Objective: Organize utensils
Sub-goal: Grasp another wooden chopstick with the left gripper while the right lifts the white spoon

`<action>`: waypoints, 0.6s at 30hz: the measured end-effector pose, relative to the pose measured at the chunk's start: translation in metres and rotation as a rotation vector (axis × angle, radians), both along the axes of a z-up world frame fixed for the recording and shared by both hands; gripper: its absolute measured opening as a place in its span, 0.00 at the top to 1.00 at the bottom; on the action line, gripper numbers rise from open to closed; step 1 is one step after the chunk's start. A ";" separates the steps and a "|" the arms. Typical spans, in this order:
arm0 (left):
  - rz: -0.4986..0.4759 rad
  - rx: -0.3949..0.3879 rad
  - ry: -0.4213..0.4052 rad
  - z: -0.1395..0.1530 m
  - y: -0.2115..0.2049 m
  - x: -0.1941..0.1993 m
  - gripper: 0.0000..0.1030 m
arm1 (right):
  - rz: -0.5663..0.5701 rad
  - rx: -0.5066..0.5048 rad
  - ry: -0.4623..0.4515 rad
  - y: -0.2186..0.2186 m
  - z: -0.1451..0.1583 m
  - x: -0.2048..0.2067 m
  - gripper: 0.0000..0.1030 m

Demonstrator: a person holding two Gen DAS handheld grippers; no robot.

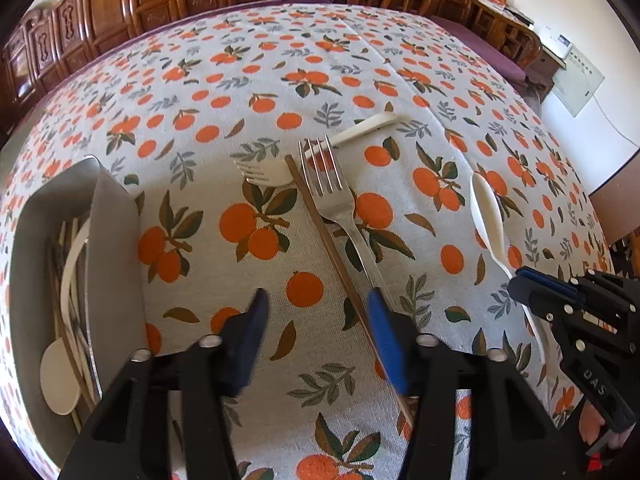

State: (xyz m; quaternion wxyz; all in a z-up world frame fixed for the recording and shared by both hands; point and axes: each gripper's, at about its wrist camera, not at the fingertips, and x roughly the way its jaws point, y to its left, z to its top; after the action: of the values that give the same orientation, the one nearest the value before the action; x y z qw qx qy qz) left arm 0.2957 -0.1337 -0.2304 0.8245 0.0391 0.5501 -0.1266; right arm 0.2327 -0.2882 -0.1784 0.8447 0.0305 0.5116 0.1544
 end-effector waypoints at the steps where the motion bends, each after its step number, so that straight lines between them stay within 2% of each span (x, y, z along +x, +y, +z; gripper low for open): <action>1: 0.005 0.000 0.007 -0.002 0.000 0.001 0.59 | 0.002 0.002 0.000 0.001 0.000 -0.001 0.91; 5: 0.018 -0.011 0.017 -0.003 0.001 0.002 0.59 | 0.008 0.007 -0.002 0.004 0.001 -0.003 0.91; 11: 0.003 0.033 0.010 -0.005 -0.008 0.003 0.60 | 0.013 0.009 -0.004 0.008 0.002 -0.007 0.91; 14: -0.010 0.065 0.008 -0.005 -0.009 -0.001 0.68 | 0.014 0.011 -0.003 0.008 0.002 -0.009 0.91; 15: -0.009 0.073 0.009 -0.005 -0.008 -0.002 0.75 | 0.015 0.011 -0.003 0.009 0.003 -0.009 0.91; 18: -0.001 0.057 0.023 -0.004 0.000 -0.005 0.86 | 0.014 0.014 -0.003 0.009 0.003 -0.011 0.91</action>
State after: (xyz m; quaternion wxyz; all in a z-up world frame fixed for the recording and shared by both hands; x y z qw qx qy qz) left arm 0.2907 -0.1337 -0.2345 0.8167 0.0612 0.5628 -0.1117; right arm 0.2218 -0.2791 -0.1757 0.8442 0.0325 0.5094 0.1638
